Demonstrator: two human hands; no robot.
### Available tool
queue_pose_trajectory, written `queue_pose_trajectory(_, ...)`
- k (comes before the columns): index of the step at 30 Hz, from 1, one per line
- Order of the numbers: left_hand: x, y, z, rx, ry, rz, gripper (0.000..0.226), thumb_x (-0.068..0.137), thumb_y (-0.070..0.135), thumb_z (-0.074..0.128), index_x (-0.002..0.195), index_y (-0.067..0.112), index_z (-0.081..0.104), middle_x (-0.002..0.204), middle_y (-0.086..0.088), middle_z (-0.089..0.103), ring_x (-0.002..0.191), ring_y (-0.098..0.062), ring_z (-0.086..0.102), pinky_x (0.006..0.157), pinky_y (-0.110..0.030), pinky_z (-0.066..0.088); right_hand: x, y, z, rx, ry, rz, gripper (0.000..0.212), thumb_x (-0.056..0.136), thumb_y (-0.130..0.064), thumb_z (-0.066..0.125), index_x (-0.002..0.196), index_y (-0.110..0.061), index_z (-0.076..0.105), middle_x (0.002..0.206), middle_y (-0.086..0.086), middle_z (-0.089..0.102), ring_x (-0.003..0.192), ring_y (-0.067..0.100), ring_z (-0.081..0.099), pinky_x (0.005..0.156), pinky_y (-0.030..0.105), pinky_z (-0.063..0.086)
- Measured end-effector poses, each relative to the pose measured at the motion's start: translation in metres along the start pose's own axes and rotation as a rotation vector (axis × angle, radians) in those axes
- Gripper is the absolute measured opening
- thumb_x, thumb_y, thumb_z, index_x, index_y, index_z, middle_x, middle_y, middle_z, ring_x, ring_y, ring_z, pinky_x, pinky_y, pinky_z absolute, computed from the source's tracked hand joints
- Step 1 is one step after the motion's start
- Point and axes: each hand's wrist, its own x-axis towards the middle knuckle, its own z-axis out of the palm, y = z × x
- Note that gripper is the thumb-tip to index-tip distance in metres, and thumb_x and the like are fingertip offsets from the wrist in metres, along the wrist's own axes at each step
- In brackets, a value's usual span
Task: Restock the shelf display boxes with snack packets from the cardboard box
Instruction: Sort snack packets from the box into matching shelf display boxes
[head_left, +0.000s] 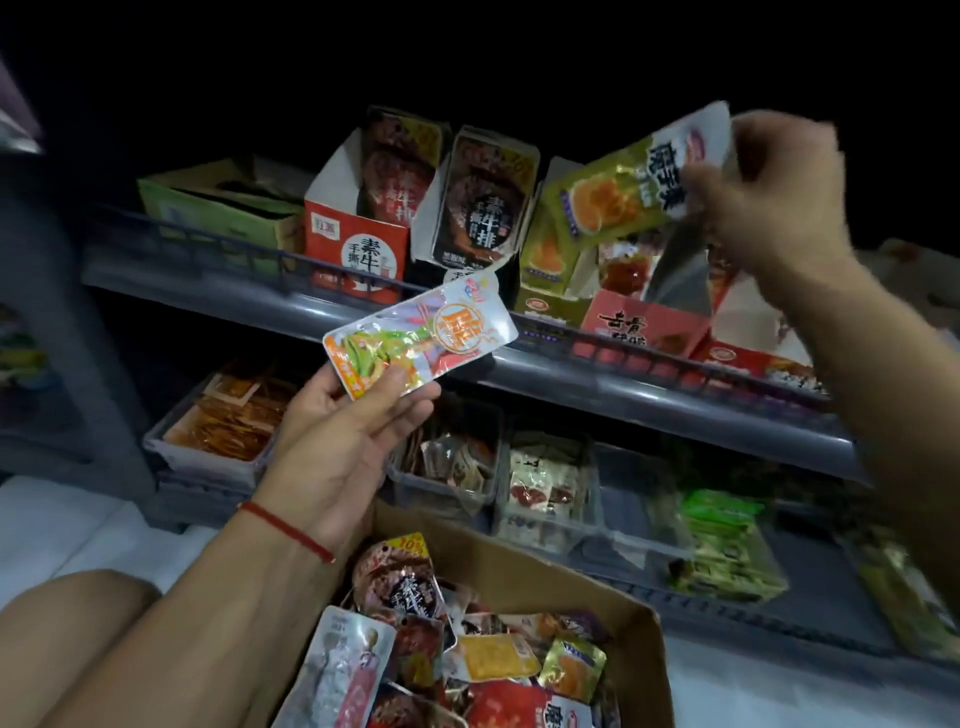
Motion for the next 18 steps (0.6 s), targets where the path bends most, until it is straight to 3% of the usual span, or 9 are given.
queue_pose_trajectory(3, 0.003, 0.007, -0.003, 0.000, -0.005, 0.013, 0.039, 0.096, 0.004, 0.062, 0.134, 0.003, 0.057, 0.110, -0.016, 0.076, 0.088, -0.023, 0.077, 0.079, -0.029, 0.063, 0.040, 0.000, 0.020, -0.184, -0.061, -0.053, 0.027, 0.097, -0.027, 0.066, 0.121, -0.016, 0.069, 0.108, -0.007, 0.067, 0.092, 0.000, 0.062, 0.067, 0.002, 0.043)
queue_pose_trajectory(6, 0.004, 0.012, -0.005, 0.006, -0.020, 0.027, 0.034, 0.095, 0.004, 0.062, 0.129, 0.006, 0.061, 0.111, -0.016, 0.076, 0.089, -0.024, 0.076, 0.080, -0.029, 0.063, 0.064, 0.002, 0.043, -0.323, -0.158, -0.111, 0.034, 0.099, -0.027, 0.065, 0.128, -0.009, 0.065, 0.122, 0.011, 0.068, 0.105, 0.014, 0.062, 0.077, 0.019, 0.044)
queue_pose_trajectory(9, 0.004, 0.014, -0.008, 0.022, -0.031, 0.031, 0.029, 0.095, 0.004, 0.062, 0.123, 0.009, 0.064, 0.112, -0.016, 0.076, 0.092, -0.025, 0.076, 0.080, -0.029, 0.063, 0.074, 0.003, 0.071, -0.453, -0.282, -0.120, 0.039, 0.097, -0.028, 0.067, 0.131, -0.009, 0.062, 0.128, 0.017, 0.065, 0.117, 0.032, 0.062, 0.085, 0.032, 0.045)
queue_pose_trajectory(13, 0.005, 0.014, -0.013, 0.025, -0.037, 0.026, 0.033, 0.094, 0.005, 0.064, 0.127, 0.006, 0.063, 0.114, -0.016, 0.075, 0.095, -0.027, 0.076, 0.079, -0.028, 0.062, 0.074, 0.009, 0.100, -0.549, -0.346, -0.079, 0.036, 0.099, -0.025, 0.064, 0.131, -0.010, 0.059, 0.129, 0.016, 0.063, 0.119, 0.035, 0.058, 0.097, 0.045, 0.048)
queue_pose_trajectory(18, 0.008, 0.014, -0.014, 0.005, -0.036, 0.029, 0.033, 0.093, 0.004, 0.063, 0.125, 0.005, 0.062, 0.112, -0.019, 0.075, 0.090, -0.026, 0.076, 0.079, -0.029, 0.063, 0.083, 0.015, 0.110, -0.664, -0.309, -0.133, 0.031, 0.102, -0.026, 0.058, 0.129, -0.011, 0.058, 0.124, 0.020, 0.061, 0.112, 0.038, 0.059, 0.091, 0.047, 0.050)
